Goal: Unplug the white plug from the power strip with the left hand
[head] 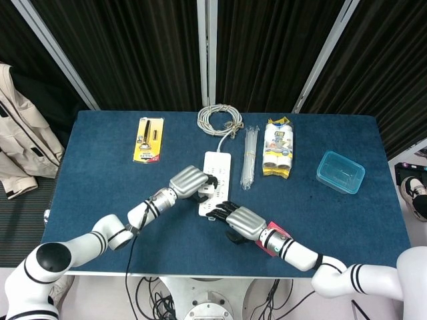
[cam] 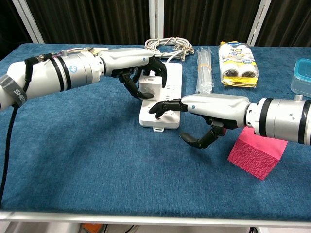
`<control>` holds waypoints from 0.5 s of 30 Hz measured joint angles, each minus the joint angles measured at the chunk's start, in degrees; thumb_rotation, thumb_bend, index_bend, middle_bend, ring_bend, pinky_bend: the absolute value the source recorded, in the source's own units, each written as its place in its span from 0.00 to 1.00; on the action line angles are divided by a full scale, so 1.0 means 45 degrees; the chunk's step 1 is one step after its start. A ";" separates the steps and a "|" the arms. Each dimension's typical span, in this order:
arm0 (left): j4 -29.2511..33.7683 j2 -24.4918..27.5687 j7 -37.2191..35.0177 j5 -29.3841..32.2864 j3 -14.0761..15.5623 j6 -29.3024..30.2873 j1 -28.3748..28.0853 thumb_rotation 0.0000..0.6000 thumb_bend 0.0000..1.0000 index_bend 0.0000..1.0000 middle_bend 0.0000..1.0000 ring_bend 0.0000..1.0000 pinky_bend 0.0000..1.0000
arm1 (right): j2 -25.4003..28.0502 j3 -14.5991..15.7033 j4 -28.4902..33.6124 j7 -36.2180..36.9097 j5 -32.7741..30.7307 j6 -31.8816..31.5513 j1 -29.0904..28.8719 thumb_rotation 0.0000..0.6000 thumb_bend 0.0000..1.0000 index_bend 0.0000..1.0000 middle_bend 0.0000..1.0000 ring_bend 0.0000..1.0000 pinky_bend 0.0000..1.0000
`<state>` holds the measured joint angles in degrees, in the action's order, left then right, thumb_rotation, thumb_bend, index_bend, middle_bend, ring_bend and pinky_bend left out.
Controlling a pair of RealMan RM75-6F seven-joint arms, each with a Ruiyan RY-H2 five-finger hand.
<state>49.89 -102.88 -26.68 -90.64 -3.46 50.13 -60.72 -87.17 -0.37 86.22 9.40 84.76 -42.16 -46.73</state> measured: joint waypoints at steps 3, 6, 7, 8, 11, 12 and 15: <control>0.0022 0.0048 -0.0213 0.0049 -0.0020 -0.0008 -0.0007 1.00 0.50 0.61 0.65 0.58 0.63 | 0.0001 0.0002 -0.0002 0.0015 -0.0033 -0.0001 0.0006 1.00 0.55 0.10 0.15 0.00 0.00; 0.0039 0.0107 -0.0432 0.0093 -0.0039 -0.0023 -0.0022 1.00 0.50 0.61 0.66 0.58 0.63 | 0.0008 -0.0001 0.0004 0.0030 -0.0072 0.0022 0.0001 1.00 0.55 0.10 0.15 0.00 0.00; 0.0038 0.0116 -0.0487 0.0101 -0.0041 -0.0024 -0.0027 1.00 0.50 0.62 0.66 0.59 0.63 | 0.0008 -0.0002 0.0004 0.0034 -0.0088 0.0036 -0.0002 1.00 0.55 0.10 0.15 0.00 0.00; 0.0030 0.0120 -0.0554 0.0108 -0.0040 -0.0024 -0.0030 1.00 0.51 0.62 0.66 0.59 0.64 | 0.0006 -0.0001 -0.0001 0.0033 -0.0101 0.0048 -0.0005 1.00 0.55 0.10 0.15 0.00 0.00; -0.0044 0.0078 -0.0708 0.0116 -0.0044 0.0071 -0.0013 1.00 0.52 0.65 0.69 0.62 0.66 | 0.0004 -0.0003 -0.0003 0.0031 -0.0148 0.0088 -0.0017 1.00 0.55 0.10 0.15 0.00 0.00; -0.0088 0.0048 -0.0759 0.0112 -0.0044 0.0126 -0.0001 1.00 0.53 0.66 0.70 0.63 0.67 | 0.0008 -0.0005 0.0002 0.0030 -0.0162 0.0097 -0.0019 1.00 0.55 0.10 0.15 0.00 0.00; -0.0276 -0.0078 -0.1039 0.0072 -0.0024 0.0318 0.0048 1.00 0.55 0.69 0.74 0.67 0.70 | 0.0021 -0.0020 0.0012 0.0025 -0.0219 0.0120 -0.0024 1.00 0.55 0.10 0.15 0.00 0.00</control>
<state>48.65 -103.23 -31.36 -90.31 -3.57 51.56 -60.50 -87.08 -0.46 86.28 9.51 83.77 -41.62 -46.84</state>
